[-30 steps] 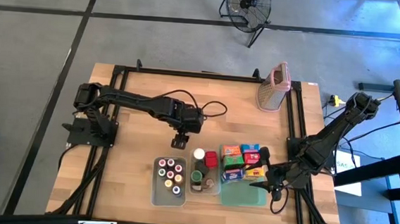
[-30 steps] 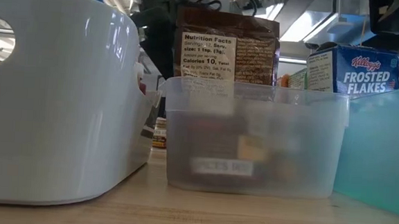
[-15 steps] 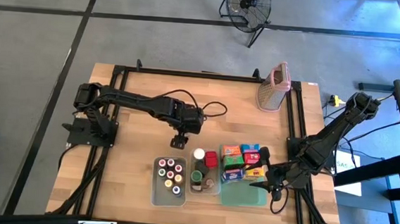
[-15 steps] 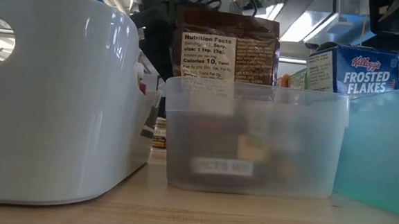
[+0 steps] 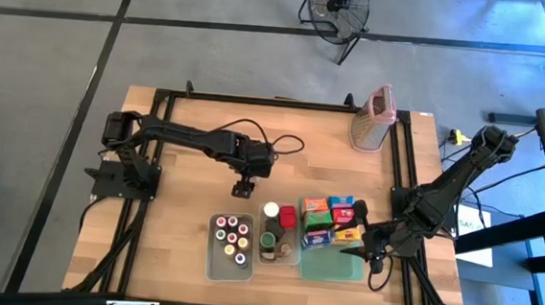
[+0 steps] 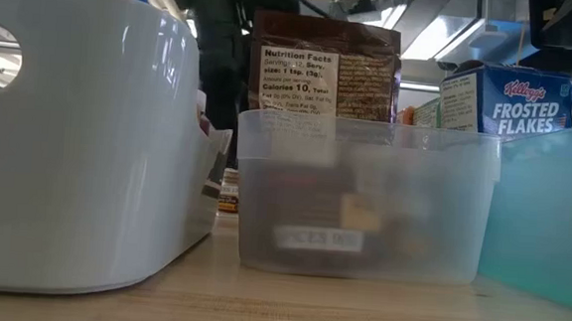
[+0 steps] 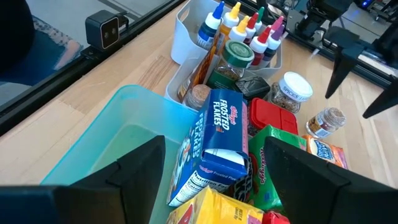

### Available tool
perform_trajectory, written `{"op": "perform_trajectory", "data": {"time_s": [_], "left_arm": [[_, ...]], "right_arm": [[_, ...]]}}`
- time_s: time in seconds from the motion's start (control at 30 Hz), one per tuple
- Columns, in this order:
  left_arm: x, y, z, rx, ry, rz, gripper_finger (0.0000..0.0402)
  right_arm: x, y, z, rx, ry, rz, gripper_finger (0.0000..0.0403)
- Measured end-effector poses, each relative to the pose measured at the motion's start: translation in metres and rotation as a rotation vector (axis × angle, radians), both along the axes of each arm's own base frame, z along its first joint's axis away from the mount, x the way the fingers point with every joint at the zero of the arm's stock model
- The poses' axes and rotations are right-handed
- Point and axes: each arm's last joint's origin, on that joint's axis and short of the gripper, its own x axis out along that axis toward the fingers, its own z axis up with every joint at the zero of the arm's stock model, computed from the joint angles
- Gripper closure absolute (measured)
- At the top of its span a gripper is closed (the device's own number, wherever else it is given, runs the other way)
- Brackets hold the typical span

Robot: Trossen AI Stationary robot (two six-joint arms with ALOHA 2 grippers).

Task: Pick & Place Kitchen Items
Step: Put the brown seasoning bottle into the white bin

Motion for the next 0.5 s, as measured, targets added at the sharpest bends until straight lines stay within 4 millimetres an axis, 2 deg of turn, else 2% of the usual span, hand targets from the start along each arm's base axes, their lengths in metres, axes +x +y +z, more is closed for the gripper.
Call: {"op": "perform_trajectory", "data": {"time_s": [0.23, 0.5], "left_arm": [[0.001, 0.011, -0.004, -0.011, -0.004, 0.032, 0.0093], [0.002, 0.012, -0.007, -0.038, 0.003, 0.051, 0.0093]], "right_arm": [[0.000, 0.000, 0.000, 0.000, 0.000, 0.000, 0.0128], [0.000, 0.000, 0.000, -0.006, -0.001, 0.004, 0.0128]]}}
